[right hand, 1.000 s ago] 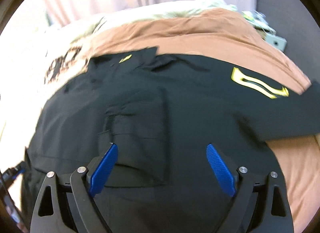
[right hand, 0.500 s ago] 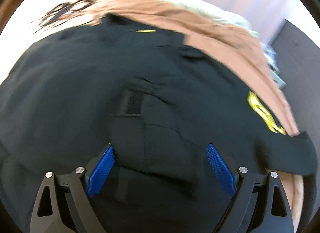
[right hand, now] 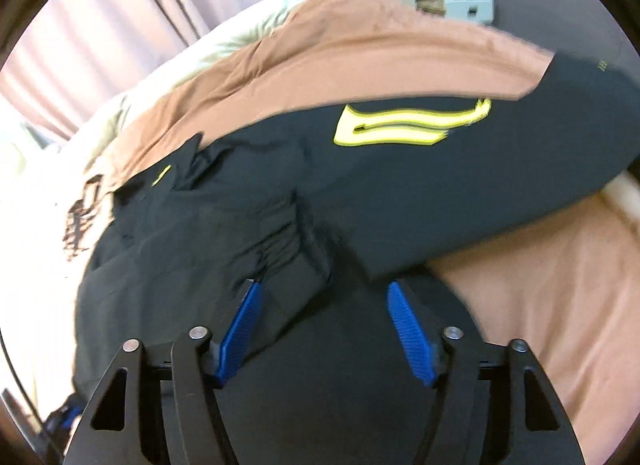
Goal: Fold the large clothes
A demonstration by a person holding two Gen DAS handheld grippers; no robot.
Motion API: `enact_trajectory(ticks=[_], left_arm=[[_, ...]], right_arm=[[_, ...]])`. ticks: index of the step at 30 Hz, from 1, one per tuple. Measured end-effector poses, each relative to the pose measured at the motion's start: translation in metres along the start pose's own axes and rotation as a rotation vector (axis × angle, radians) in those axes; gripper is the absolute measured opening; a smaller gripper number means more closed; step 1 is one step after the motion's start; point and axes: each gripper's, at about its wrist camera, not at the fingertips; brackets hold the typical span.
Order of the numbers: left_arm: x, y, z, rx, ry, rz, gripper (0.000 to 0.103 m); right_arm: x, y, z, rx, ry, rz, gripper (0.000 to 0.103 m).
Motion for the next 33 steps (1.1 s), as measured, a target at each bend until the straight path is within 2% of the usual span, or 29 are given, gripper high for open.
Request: enact_trajectory(ticks=[1,3,4,6,7,13,17,19,21,23,26,27,28,30,32,33], left_arm=[[0.001,-0.001,-0.001,0.004,0.001,0.003,0.043],[0.004,-0.004,-0.001,0.01,0.01,0.004,0.043],[0.006,-0.005,-0.001,0.01,0.017,-0.001,0.043],[0.01,-0.007,-0.001,0.015,0.029,0.0,0.043],[0.012,-0.009,-0.002,0.024,0.029,0.01,0.043],[0.036,-0.022,0.003,0.033,0.073,0.011,0.043],[0.034,-0.032,0.005,0.079,0.048,0.036,0.043],[0.03,-0.03,0.005,0.07,0.04,0.031,0.043],[0.022,-0.028,0.004,0.046,0.03,0.001,0.043],[0.012,-0.028,0.004,0.041,0.012,-0.001,0.043],[-0.002,-0.032,0.003,0.045,-0.009,-0.014,0.044],[-0.007,-0.034,0.002,0.047,-0.013,-0.023,0.046],[-0.013,-0.036,0.001,0.052,-0.017,-0.03,0.051],[-0.021,-0.04,0.0,0.061,-0.03,-0.043,0.075],[-0.031,-0.043,-0.002,0.069,-0.053,-0.054,0.084],[-0.035,-0.044,-0.003,0.068,-0.062,-0.053,0.085]], right_arm=[[0.005,-0.002,-0.002,0.025,0.028,0.045,0.054],[0.018,-0.001,-0.008,0.059,0.064,0.107,0.038],[0.027,-0.001,-0.011,0.072,0.087,0.131,0.034],[0.046,0.0,-0.013,0.07,0.116,0.125,0.019],[0.051,0.001,-0.015,0.07,0.124,0.121,0.015],[0.074,-0.001,-0.001,0.088,0.08,0.182,0.008],[0.078,-0.007,0.007,0.093,0.067,0.188,0.008],[0.074,-0.007,0.007,0.098,0.081,0.176,0.016],[0.063,-0.006,0.009,0.092,0.058,0.154,0.048],[0.045,-0.004,0.012,0.083,0.011,0.15,0.066],[0.018,-0.004,0.017,0.076,-0.047,0.145,0.068],[0.009,-0.007,0.019,0.08,-0.06,0.141,0.068],[0.002,-0.009,0.019,0.088,-0.071,0.136,0.068],[-0.011,-0.016,0.02,0.099,-0.091,0.118,0.068],[-0.026,-0.026,0.021,0.106,-0.118,0.09,0.068],[-0.035,-0.031,0.023,0.108,-0.135,0.079,0.068]])
Point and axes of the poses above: each gripper's, at about its wrist camera, not at the fingertips, and x roughly the way its jaws point, y to its left, z to its top, and after that the axes turned 11 degrees about z, right-handed
